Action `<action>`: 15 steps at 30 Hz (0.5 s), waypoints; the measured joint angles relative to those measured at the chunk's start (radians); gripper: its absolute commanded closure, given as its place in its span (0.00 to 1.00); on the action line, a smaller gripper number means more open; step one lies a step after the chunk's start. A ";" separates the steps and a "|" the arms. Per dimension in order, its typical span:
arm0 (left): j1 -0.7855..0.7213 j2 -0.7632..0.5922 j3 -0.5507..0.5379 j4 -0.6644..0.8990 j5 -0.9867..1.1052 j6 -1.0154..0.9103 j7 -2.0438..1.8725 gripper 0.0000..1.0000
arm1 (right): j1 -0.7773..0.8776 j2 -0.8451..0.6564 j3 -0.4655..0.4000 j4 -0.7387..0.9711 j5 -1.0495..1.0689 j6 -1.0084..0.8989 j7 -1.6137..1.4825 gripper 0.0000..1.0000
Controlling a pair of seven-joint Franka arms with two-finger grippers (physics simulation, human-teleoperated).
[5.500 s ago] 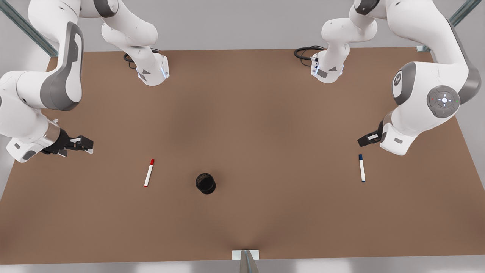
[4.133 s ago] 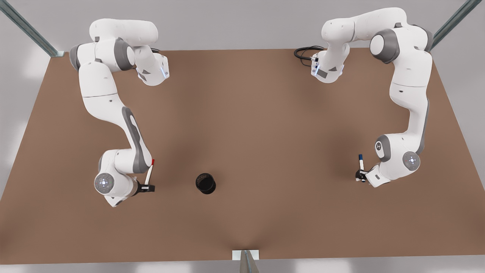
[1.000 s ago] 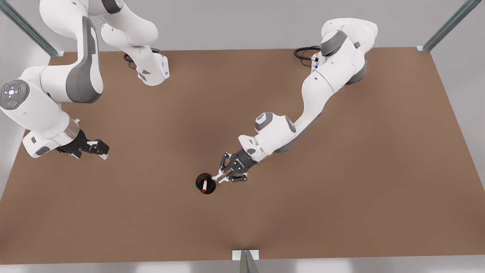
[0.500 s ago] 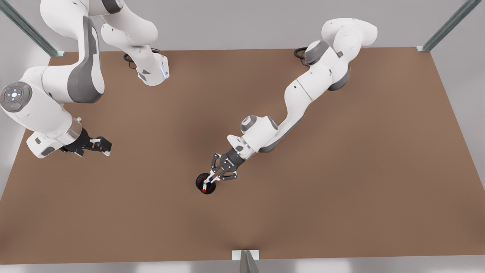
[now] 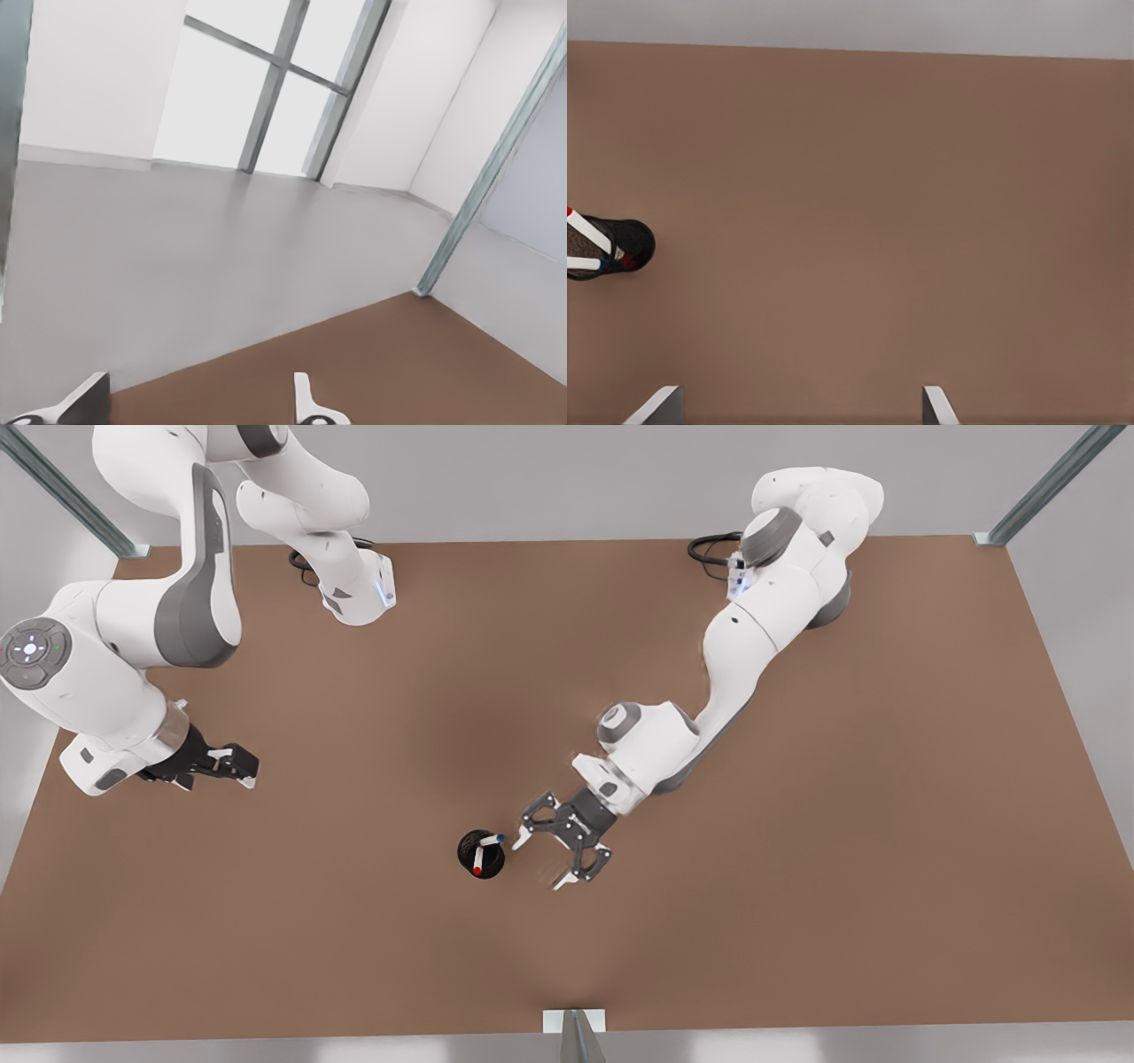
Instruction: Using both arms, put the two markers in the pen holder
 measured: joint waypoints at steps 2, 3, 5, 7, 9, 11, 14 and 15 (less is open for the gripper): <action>0.161 -0.112 0.006 0.001 0.046 -0.310 -0.040 0.00 | -0.001 0.000 0.000 0.000 0.000 0.000 -0.002 0.00; 0.245 -0.161 0.006 0.002 0.089 -0.478 -0.061 0.00 | -0.001 0.000 0.000 0.000 0.000 0.000 -0.003 0.00; 0.396 -0.294 0.023 0.003 0.148 -0.791 -0.099 0.00 | -0.001 0.000 0.000 0.000 0.000 0.000 -0.005 0.00; 0.504 -0.392 0.034 0.003 0.205 -1.028 -0.133 0.00 | -0.001 0.000 0.000 0.000 0.000 -0.001 -0.007 0.00; 0.490 -0.472 0.100 -0.002 0.293 -1.197 -0.163 0.00 | -0.001 0.000 0.000 0.000 0.000 -0.001 -0.008 0.00; 0.312 -0.648 0.388 -0.125 0.265 -1.317 -0.190 0.00 | -0.001 0.000 0.000 0.000 0.000 -0.001 -0.010 0.00; 0.245 -0.767 0.508 -0.214 0.231 -1.441 -0.226 0.00 | -0.001 0.000 0.000 -0.002 0.000 -0.001 -0.011 0.00; 0.240 -0.772 0.517 -0.222 0.225 -1.471 -0.237 0.00 | -0.001 0.000 0.000 -0.002 0.000 -0.001 -0.012 0.00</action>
